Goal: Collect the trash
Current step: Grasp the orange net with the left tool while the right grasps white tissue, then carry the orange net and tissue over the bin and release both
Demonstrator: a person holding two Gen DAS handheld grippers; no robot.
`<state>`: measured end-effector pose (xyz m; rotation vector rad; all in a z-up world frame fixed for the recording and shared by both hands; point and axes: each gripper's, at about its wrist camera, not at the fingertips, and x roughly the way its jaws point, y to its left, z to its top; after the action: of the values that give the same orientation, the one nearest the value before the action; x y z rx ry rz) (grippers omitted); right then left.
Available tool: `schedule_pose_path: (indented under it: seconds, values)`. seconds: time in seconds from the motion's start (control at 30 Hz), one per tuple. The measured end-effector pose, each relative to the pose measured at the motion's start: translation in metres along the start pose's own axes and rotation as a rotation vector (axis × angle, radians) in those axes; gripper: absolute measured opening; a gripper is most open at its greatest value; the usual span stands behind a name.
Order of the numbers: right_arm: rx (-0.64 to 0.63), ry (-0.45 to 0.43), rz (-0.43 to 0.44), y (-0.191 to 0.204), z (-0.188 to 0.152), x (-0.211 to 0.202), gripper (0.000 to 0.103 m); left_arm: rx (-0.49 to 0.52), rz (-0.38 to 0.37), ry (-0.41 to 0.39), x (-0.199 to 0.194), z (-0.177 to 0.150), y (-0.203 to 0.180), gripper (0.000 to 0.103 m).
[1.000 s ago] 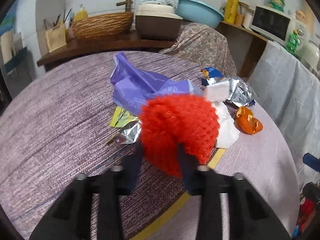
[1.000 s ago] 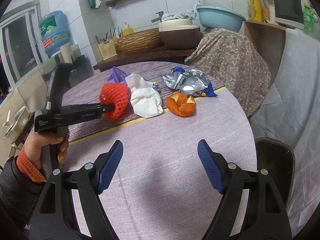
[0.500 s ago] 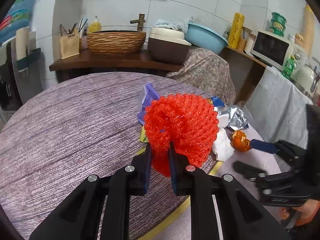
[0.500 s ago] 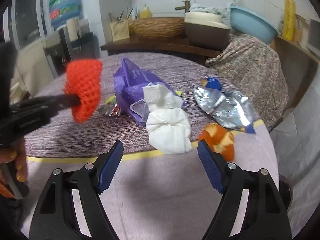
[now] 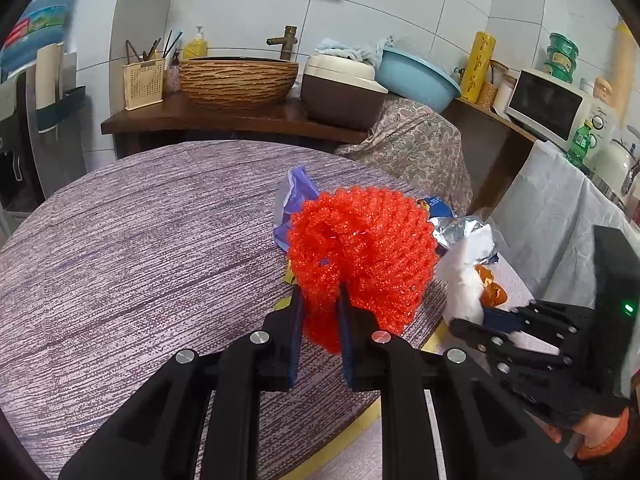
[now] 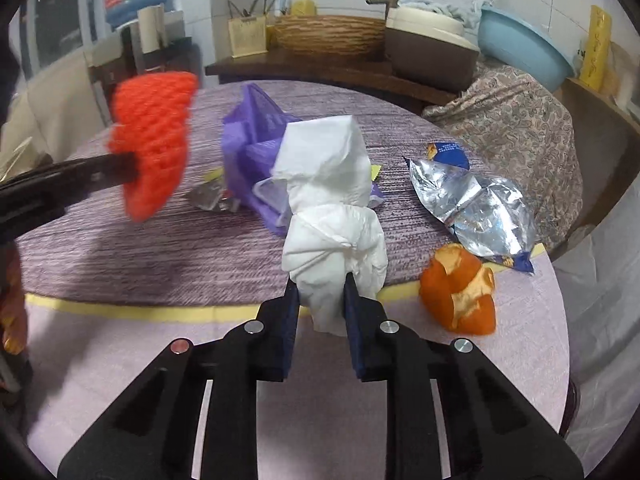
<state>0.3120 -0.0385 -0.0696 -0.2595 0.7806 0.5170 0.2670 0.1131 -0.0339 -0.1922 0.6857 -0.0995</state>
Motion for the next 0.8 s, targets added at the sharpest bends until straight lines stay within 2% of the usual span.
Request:
schedule_pose_path:
  seconds: [0.3, 0.5, 0.8]
  values:
    - [0.085, -0.098, 0.104, -0.001, -0.055, -0.073, 0.017, 0.024, -0.031, 0.009, 0.001, -0.003, -0.02, 0.016]
    - [0.123, -0.157, 0.099, -0.009, -0.084, -0.114, 0.017, 0.096, -0.061, -0.004, -0.012, -0.006, -0.056, 0.016]
    - [0.235, -0.227, 0.069, -0.039, -0.133, -0.163, 0.017, 0.221, -0.174, -0.008, -0.034, -0.024, -0.131, 0.016]
